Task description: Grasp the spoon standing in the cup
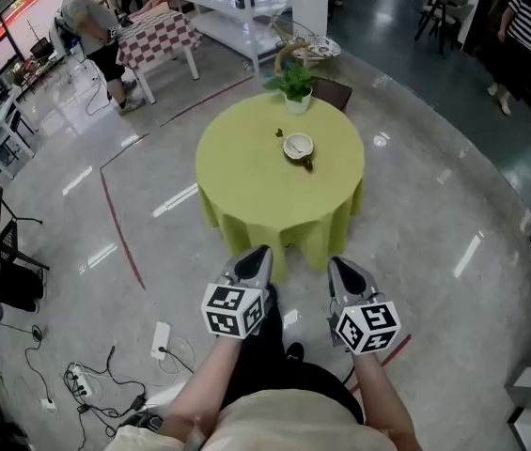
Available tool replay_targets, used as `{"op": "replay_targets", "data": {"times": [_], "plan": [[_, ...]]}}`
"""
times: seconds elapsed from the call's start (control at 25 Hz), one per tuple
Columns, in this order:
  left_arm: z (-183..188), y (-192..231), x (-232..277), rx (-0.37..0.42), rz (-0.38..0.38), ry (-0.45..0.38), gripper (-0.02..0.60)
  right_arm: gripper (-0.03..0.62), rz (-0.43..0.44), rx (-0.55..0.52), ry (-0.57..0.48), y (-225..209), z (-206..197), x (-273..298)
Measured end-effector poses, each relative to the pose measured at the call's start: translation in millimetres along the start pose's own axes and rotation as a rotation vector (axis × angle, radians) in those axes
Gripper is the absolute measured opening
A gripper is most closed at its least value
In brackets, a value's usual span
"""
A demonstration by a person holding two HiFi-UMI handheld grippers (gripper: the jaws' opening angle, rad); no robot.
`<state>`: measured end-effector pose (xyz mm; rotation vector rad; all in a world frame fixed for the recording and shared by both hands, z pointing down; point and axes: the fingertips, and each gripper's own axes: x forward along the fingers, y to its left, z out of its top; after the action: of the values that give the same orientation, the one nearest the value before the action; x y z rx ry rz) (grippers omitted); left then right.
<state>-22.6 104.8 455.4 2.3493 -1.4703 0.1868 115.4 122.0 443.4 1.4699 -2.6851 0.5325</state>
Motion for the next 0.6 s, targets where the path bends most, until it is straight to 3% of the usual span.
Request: {"op": "replay_targets", "data": {"times": [0.6], "plan": [[28,54,93,-0.025,-0.03,0.038,0.063,0.0,-0.058,0.014,0.04,-48,22,85]]}}
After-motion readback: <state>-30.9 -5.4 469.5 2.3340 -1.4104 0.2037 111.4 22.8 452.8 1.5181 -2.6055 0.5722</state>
